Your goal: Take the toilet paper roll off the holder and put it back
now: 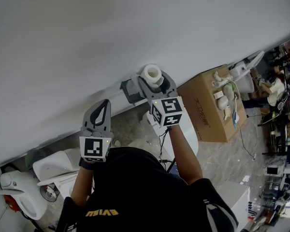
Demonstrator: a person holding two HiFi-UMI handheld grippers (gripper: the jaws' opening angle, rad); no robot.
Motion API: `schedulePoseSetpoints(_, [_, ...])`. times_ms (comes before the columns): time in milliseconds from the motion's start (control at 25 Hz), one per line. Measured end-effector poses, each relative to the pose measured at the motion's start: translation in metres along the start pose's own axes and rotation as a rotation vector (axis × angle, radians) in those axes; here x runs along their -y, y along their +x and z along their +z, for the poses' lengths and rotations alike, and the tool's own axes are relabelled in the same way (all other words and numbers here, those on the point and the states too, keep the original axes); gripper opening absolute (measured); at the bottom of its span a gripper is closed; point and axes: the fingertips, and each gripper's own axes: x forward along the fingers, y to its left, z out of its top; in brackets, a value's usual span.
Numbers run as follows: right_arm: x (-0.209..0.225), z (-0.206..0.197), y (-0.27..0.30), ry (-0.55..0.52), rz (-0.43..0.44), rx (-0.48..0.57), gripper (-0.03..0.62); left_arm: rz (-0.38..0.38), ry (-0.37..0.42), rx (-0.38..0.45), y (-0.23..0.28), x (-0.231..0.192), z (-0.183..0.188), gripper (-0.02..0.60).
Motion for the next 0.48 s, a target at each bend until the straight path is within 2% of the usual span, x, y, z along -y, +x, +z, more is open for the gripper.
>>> schedulePoseSetpoints(480, [-0.0003,0.0018,-0.0022,-0.011,0.0,0.006,0.293,0.001,0.005,-0.011,-0.0059,-0.0013,-0.003,0.011])
